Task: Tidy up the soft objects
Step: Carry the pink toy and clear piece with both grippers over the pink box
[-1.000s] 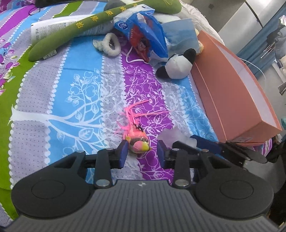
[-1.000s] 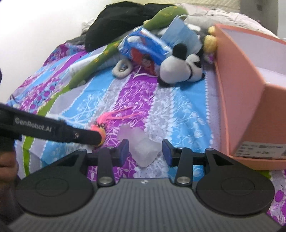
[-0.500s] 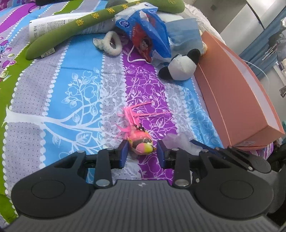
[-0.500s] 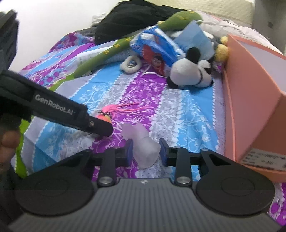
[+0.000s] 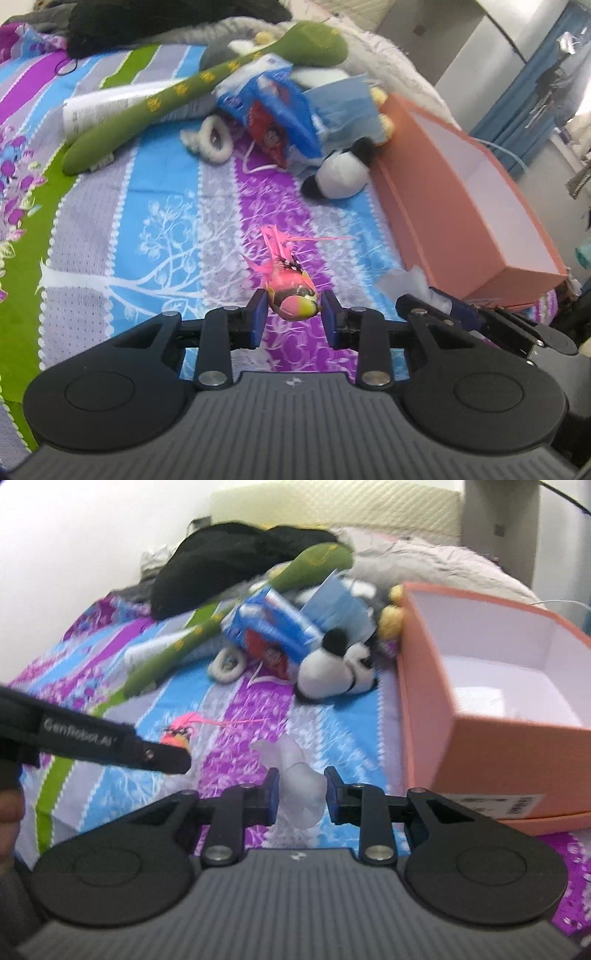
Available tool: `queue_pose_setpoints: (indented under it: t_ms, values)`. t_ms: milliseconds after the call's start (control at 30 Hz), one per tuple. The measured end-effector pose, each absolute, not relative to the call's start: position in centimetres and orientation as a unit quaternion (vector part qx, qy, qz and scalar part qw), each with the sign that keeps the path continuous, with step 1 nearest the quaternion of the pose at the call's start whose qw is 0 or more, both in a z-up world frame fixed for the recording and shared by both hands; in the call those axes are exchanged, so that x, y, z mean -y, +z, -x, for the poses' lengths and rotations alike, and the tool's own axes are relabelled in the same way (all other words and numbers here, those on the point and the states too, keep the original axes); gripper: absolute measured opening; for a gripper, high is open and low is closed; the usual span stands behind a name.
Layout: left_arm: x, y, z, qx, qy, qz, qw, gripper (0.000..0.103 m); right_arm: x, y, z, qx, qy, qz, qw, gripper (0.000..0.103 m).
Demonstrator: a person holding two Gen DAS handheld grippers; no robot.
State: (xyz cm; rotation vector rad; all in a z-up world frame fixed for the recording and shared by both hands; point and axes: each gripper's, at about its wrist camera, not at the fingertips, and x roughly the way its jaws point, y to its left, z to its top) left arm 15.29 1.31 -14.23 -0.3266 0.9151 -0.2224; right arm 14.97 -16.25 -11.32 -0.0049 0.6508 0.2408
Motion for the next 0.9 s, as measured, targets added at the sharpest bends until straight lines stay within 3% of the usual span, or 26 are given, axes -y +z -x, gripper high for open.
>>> queue_pose_setpoints:
  t_ms: [900]
  values:
    - [0.9,-3.5,-9.3,-0.36,-0.166,0.111,0.911,0.036,18.3,-0.9,-9.0,-0.239,0.087,-0.053,0.966,0.029]
